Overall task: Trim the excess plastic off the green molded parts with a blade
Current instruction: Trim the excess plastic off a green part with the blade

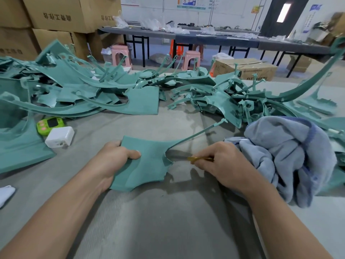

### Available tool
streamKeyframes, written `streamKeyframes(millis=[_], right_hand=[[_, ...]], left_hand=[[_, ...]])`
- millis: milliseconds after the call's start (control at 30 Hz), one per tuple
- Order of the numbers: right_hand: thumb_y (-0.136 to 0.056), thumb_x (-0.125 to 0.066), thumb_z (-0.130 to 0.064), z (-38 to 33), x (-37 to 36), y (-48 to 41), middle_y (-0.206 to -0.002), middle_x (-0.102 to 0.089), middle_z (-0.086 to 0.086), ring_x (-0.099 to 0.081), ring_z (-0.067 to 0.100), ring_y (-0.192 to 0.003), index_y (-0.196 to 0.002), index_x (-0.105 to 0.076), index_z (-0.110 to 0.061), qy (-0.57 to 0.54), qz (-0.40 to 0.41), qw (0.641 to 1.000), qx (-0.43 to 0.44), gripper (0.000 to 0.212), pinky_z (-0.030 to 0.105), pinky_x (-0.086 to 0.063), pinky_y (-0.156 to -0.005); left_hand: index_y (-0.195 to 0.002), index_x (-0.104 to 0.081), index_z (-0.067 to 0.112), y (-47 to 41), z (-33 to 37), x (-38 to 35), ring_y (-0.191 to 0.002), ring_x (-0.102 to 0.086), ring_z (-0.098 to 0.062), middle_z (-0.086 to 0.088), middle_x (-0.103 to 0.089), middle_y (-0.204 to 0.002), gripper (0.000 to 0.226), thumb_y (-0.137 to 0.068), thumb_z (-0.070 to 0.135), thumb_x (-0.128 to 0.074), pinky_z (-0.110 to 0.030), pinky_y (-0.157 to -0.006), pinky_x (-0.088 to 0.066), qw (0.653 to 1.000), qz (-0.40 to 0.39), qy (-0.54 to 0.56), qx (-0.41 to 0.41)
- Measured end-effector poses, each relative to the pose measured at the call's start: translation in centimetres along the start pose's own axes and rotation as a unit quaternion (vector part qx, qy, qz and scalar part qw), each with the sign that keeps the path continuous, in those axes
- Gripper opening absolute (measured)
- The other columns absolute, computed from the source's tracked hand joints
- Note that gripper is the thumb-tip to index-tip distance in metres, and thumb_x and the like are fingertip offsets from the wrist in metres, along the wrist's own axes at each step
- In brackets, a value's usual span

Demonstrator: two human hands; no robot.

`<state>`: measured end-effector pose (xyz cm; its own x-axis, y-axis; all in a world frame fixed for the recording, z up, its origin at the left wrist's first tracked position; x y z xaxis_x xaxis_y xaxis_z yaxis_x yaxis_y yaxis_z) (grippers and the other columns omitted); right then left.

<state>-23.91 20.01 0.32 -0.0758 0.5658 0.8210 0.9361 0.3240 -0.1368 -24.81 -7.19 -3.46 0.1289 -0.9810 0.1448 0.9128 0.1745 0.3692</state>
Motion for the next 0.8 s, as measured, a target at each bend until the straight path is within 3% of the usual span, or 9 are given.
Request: streamKeyframes(millis=[133, 200, 300, 433, 500, 600, 700, 800], right_hand=[[-0.094, -0.067, -0.037, -0.5, -0.7, -0.2, -0.062, -0.064, -0.004, -0.052, 0.01, -0.055, -0.088, -0.077, -0.027, 0.011, 0.043, 0.999, 0.004, 0.015, 0.024, -0.04, -0.052], [-0.095, -0.066, -0.037, -0.6, -1.2, -0.2, -0.064, -0.066, -0.007, -0.058, 0.01, -0.064, -0.09, -0.077, -0.029, 0.035, 0.033, 0.999, 0.0, 0.014, 0.027, -0.045, -0.056], [-0.094, -0.069, -0.035, -0.8, -1.5, -0.1, -0.069, -0.071, -0.011, -0.062, 0.01, -0.065, -0.095, -0.078, -0.033, -0.016, 0.016, 1.0, 0.01, 0.009, 0.024, -0.049, -0.058], [-0.092, -0.071, -0.037, -1.6, -2.1, -0.1, -0.076, -0.074, -0.013, -0.065, 0.008, -0.067, -0.096, -0.077, -0.043, -0.001, -0.031, 0.998, 0.056, 0.01, 0.025, -0.053, -0.064], [-0.092, -0.074, -0.031, -1.8, -2.0, -0.1, -0.069, -0.072, -0.022, -0.062, 0.002, -0.06, -0.099, -0.076, -0.05, -0.077, 0.008, 0.995, 0.059, 0.02, 0.017, -0.048, -0.057], [-0.093, -0.074, -0.029, -1.2, -1.4, -0.5, -0.056, -0.061, -0.017, -0.049, 0.004, -0.048, -0.098, -0.076, -0.044, -0.128, 0.093, 0.987, 0.032, 0.016, 0.013, -0.035, -0.049], [-0.093, -0.074, -0.028, -1.4, -2.0, -0.5, -0.075, -0.074, -0.021, -0.065, 0.003, -0.066, -0.101, -0.079, -0.042, -0.053, 0.022, 0.998, 0.032, 0.017, 0.02, -0.051, -0.063], [-0.092, -0.074, -0.027, -1.8, -3.0, -0.2, -0.08, -0.075, -0.02, -0.066, 0.002, -0.07, -0.101, -0.077, -0.046, -0.03, -0.038, 0.998, 0.046, 0.021, 0.016, -0.05, -0.065]], left_hand=[[-0.099, -0.073, 0.008, -0.1, -0.1, 0.3, -0.057, -0.073, -0.031, -0.016, -0.077, -0.08, 0.014, -0.087, 0.003, -0.069, -0.036, -0.044, -0.054, 1.0, 0.002, 0.022, 0.01], [-0.098, -0.073, 0.008, -0.2, -0.1, 0.7, -0.056, -0.073, -0.031, -0.016, -0.077, -0.078, 0.012, -0.087, 0.005, -0.07, -0.038, -0.045, -0.055, 0.999, 0.01, 0.04, 0.023], [-0.093, -0.071, 0.004, 0.0, -0.2, 0.9, -0.049, -0.07, -0.031, -0.017, -0.074, -0.07, 0.005, -0.088, 0.006, -0.069, -0.041, -0.041, -0.054, 0.996, 0.016, 0.079, 0.048], [-0.096, -0.07, 0.006, 0.0, 0.0, 1.1, -0.047, -0.069, -0.026, -0.013, -0.074, -0.069, 0.008, -0.093, 0.008, -0.064, -0.037, -0.037, -0.054, 0.988, 0.009, 0.131, 0.075], [-0.097, -0.07, 0.007, 0.1, 0.0, 1.0, -0.048, -0.07, -0.026, -0.013, -0.075, -0.071, 0.009, -0.093, 0.008, -0.062, -0.037, -0.037, -0.054, 0.988, 0.002, 0.136, 0.079], [-0.097, -0.071, 0.006, 0.4, 0.0, 0.8, -0.049, -0.069, -0.028, -0.016, -0.075, -0.074, 0.009, -0.09, 0.008, -0.066, -0.039, -0.038, -0.053, 0.991, 0.004, 0.115, 0.075], [-0.1, -0.071, 0.006, 0.4, 0.1, 0.8, -0.053, -0.069, -0.028, -0.016, -0.075, -0.08, 0.011, -0.091, 0.007, -0.065, -0.035, -0.037, -0.053, 0.99, 0.007, 0.124, 0.072], [-0.095, -0.07, 0.007, 0.3, 0.1, 1.0, -0.047, -0.069, -0.024, -0.012, -0.075, -0.07, 0.009, -0.093, 0.007, -0.062, -0.032, -0.036, -0.052, 0.986, 0.008, 0.15, 0.073]])
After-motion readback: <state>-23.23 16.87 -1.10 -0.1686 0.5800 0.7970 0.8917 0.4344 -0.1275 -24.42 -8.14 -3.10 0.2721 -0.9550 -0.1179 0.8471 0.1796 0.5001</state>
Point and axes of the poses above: each hand's wrist, its own y-axis away from the middle knuckle, its own x-axis out of the back of the hand, z = x × y, the point moved 5 cm from there along -y, towards the middle knuckle
